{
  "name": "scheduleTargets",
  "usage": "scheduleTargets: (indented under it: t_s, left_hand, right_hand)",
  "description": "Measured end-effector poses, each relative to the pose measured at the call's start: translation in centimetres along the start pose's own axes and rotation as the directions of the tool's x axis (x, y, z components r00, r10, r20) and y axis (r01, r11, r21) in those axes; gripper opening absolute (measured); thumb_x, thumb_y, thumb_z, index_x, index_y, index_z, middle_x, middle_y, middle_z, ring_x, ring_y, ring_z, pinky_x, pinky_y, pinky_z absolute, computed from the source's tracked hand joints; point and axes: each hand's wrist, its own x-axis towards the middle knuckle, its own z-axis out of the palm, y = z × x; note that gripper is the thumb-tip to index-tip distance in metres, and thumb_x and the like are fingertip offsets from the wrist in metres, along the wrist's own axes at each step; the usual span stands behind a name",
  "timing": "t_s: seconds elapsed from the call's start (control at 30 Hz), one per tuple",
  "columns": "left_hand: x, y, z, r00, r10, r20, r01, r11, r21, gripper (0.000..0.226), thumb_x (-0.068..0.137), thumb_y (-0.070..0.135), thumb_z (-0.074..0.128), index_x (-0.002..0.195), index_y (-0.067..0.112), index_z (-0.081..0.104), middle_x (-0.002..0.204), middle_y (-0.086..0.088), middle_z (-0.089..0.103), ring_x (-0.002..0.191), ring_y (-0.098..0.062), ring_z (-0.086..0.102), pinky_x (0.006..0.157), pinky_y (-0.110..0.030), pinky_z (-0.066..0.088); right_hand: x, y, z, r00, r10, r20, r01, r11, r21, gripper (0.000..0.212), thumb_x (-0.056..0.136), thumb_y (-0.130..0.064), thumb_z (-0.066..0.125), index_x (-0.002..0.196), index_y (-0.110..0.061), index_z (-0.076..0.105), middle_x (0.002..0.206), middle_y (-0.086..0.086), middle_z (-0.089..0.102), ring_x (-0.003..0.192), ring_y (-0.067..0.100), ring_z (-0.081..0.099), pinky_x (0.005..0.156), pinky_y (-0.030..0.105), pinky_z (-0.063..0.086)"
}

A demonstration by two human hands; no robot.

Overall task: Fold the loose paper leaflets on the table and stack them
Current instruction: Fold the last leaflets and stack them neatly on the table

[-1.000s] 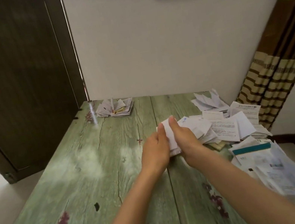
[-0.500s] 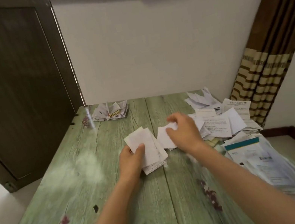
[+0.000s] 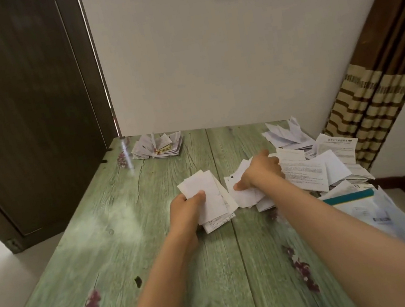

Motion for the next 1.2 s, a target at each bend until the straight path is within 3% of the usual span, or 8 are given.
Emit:
scheduleTargets:
  t_s: [0.07,0.23,0.37,0.53,0.67,0.87,1.03,1.2]
  left_hand:
    - [0.1,0.4,-0.5,1.000,0.002,-0.002,-0.002,1.000,0.029,0.018,0.094,0.009,0.052,0.111,0.005,0.054,0.108,-0.013,0.064,0.100,-0.030,0.061,0.087,-0.041,0.050]
    - [-0.1,1.9,-1.4,0.997,0.072,-0.015,-0.072,0.997,0.017,0.025,0.097,0.014,0.046,0.120,0.005,0.052,0.110,-0.015,0.063,0.100,-0.032,0.061,0.091,-0.048,0.049]
    - [-1.7,2.2,-1.5,0.986,0.123,0.115,-0.121,0.992,-0.021,0.028,0.098,0.010,0.043,0.125,0.005,0.049,0.103,-0.009,0.066,0.081,-0.019,0.066,0.065,-0.032,0.055]
    - [-4.1,2.0,-4.0,0.971,0.237,-0.025,-0.230,0.961,0.150,0.057,0.089,0.018,0.063,0.127,0.022,0.021,0.096,0.008,0.054,0.083,-0.007,0.059,0.060,-0.017,0.048]
    - [-6.4,1.3,-7.1,0.971,0.236,-0.026,-0.212,0.912,0.352,0.023,0.086,0.031,0.065,0.102,0.022,0.050,0.100,0.006,0.061,0.081,-0.003,0.058,0.055,-0.014,0.047]
    - [-6.7,0.1,-7.3,0.955,0.294,-0.030,-0.261,0.886,0.383,0.025,0.087,0.029,0.063,0.107,0.019,0.053,0.105,0.004,0.063,0.091,-0.010,0.061,0.072,-0.024,0.052]
    - [-7.5,-0.5,-6.2,0.908,0.418,-0.037,-0.379,0.854,0.356,0.035,0.088,0.020,0.064,0.114,0.021,0.041,0.099,0.017,0.053,0.085,0.003,0.056,0.062,-0.009,0.049]
    - [-7.1,-0.5,-6.9,0.891,0.442,-0.103,-0.397,0.869,0.293,0.016,0.088,0.015,0.062,0.097,0.026,0.054,0.103,0.004,0.064,0.090,-0.006,0.062,0.073,-0.020,0.054]
  right_hand:
    - [-0.1,-0.3,-0.5,0.996,-0.056,0.068,0.046,0.990,0.136,0.105,0.075,-0.021,0.079,0.148,-0.004,0.006,0.141,0.018,0.037,0.125,0.033,0.045,0.097,0.038,0.042]
    - [-2.4,-0.1,-1.9,0.928,-0.337,0.159,0.220,0.840,0.496,0.048,0.078,-0.002,0.073,0.119,-0.007,0.048,0.115,0.012,0.058,0.098,0.028,0.060,0.075,0.036,0.053]
    - [-5.8,-0.4,-0.3,0.863,-0.496,0.094,0.292,0.644,0.707,0.030,0.083,-0.009,0.070,0.108,-0.012,0.054,0.096,0.002,0.065,0.084,0.017,0.063,0.072,0.032,0.053]
    - [-9.9,0.0,3.0,0.840,-0.543,-0.014,0.278,0.409,0.869,0.009,0.097,-0.016,0.051,0.099,-0.018,0.060,0.089,0.004,0.068,0.074,0.013,0.065,0.065,0.032,0.055]
    - [-11.9,0.2,4.7,0.847,-0.523,-0.098,0.261,0.249,0.933,0.013,0.095,-0.012,0.053,0.097,-0.023,0.057,0.089,0.000,0.069,0.075,0.010,0.066,0.063,0.026,0.056]
    - [-13.3,0.0,5.8,0.823,-0.561,-0.092,0.298,0.287,0.911,0.012,0.098,-0.029,0.043,0.103,-0.023,0.051,0.095,-0.002,0.063,0.080,0.008,0.061,0.068,0.027,0.052]
    - [-13.7,0.6,6.2,0.796,-0.604,0.034,0.147,0.249,0.957,0.063,0.092,-0.009,0.057,0.141,-0.025,0.021,0.123,0.002,0.054,0.101,0.009,0.060,0.080,0.021,0.054]
    - [-13.4,0.9,6.0,0.824,-0.566,-0.013,0.217,0.294,0.931,0.035,0.086,0.005,0.060,0.112,-0.018,0.056,0.103,0.004,0.067,0.091,0.018,0.066,0.070,0.021,0.056]
